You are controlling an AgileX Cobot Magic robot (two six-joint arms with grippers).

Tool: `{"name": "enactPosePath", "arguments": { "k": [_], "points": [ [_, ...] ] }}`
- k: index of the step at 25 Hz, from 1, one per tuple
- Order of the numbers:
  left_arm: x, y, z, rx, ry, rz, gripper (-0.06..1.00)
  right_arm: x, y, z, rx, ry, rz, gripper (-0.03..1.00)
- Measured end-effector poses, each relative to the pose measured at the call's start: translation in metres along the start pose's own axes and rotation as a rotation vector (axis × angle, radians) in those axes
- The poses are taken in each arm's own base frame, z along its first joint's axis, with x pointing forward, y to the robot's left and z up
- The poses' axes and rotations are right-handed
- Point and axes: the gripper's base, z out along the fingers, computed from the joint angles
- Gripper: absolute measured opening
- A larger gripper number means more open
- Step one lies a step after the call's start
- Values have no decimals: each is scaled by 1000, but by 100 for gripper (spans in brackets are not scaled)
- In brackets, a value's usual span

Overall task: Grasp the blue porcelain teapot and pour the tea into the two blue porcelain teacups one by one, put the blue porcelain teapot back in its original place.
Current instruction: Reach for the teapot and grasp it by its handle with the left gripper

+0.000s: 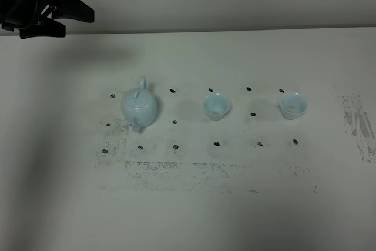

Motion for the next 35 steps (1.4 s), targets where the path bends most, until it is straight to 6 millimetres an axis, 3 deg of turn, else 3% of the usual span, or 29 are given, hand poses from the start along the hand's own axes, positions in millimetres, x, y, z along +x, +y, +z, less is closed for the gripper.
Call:
{"name": "enactPosePath", "arguments": {
  "k": [25,29,35],
  "points": [
    [2,-2,5,-53,26,67,76,0,3,0,-28,-5,-4,48],
    [11,-24,28,-148,99,205,75,0,3,0,-29,-5,-4,48],
    [23,-99,74,-192,117,528,69,0,3,0,-29,-6,-4,48]
  ]
}}
